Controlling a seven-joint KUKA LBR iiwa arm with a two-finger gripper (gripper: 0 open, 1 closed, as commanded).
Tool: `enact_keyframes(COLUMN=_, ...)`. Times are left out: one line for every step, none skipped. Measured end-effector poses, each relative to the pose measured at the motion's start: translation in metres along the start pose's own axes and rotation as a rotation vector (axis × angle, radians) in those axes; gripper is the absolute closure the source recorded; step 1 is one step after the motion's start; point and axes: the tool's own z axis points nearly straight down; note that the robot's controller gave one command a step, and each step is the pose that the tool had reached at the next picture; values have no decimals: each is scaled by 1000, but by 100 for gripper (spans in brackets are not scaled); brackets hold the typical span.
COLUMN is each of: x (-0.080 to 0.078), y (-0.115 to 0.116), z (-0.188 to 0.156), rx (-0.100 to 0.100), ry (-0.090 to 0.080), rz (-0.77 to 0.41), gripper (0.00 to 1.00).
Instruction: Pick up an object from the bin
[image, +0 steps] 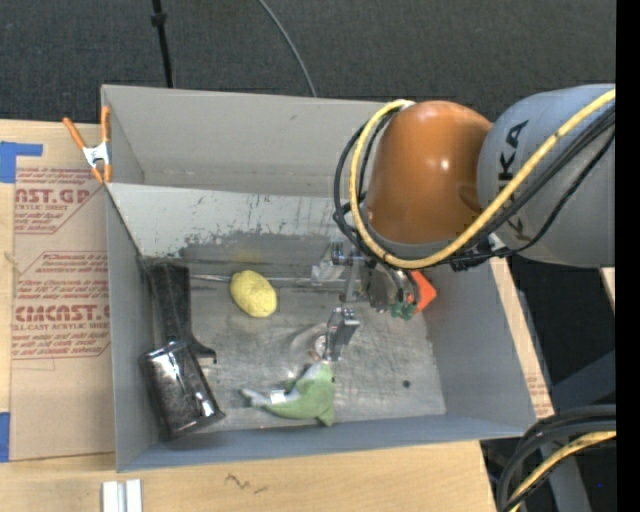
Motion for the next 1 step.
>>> enact_keyframes(x=-1, y=50, z=25, rx=-1, ry=-3, rz=44, gripper=0)
